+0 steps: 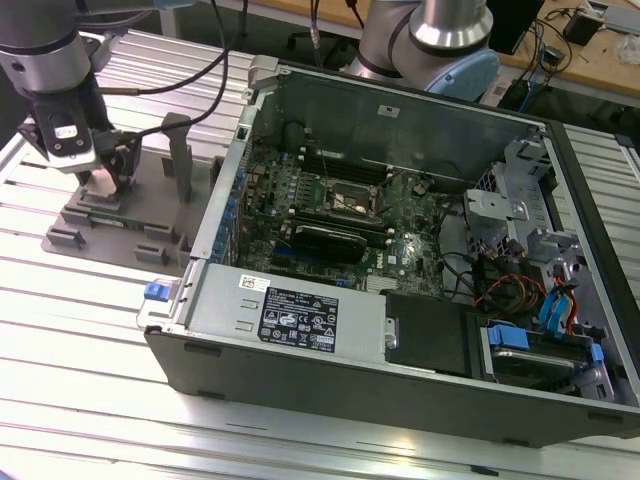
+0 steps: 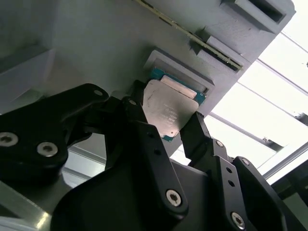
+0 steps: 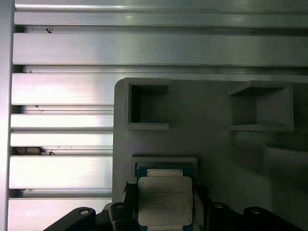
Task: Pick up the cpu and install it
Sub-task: 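Pick up the cpu and move it towards the insertion slot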
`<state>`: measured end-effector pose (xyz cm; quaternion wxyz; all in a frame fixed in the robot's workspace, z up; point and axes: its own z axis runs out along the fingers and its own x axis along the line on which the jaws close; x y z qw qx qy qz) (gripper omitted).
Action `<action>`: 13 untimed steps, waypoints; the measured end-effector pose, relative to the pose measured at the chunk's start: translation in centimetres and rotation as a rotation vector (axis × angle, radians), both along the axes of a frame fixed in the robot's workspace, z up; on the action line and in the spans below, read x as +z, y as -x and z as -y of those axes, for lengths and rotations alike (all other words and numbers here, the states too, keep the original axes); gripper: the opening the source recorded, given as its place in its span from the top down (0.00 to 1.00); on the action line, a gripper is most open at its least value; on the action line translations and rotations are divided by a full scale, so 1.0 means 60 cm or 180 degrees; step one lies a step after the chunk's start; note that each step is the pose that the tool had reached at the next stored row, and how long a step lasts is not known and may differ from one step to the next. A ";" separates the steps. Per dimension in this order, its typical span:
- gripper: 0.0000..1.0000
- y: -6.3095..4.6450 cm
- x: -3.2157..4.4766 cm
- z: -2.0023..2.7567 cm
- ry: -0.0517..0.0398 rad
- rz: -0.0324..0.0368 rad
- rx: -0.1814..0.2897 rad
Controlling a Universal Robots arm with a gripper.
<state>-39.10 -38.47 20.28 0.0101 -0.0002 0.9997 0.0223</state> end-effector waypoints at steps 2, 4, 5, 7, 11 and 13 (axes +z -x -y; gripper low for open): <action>0.45 0.000 0.007 0.0000 0.0000 0.0000 0.0000; 0.45 0.000 0.017 0.0000 0.0000 0.0000 0.0000; 0.45 0.000 0.021 0.0000 0.0000 0.0000 0.0000; 0.45 0.000 0.036 0.0000 0.0000 0.0000 0.0000; 0.45 0.000 0.060 0.0000 0.0000 0.0000 0.0000; 0.45 0.000 0.068 0.0000 0.0000 0.0000 0.0000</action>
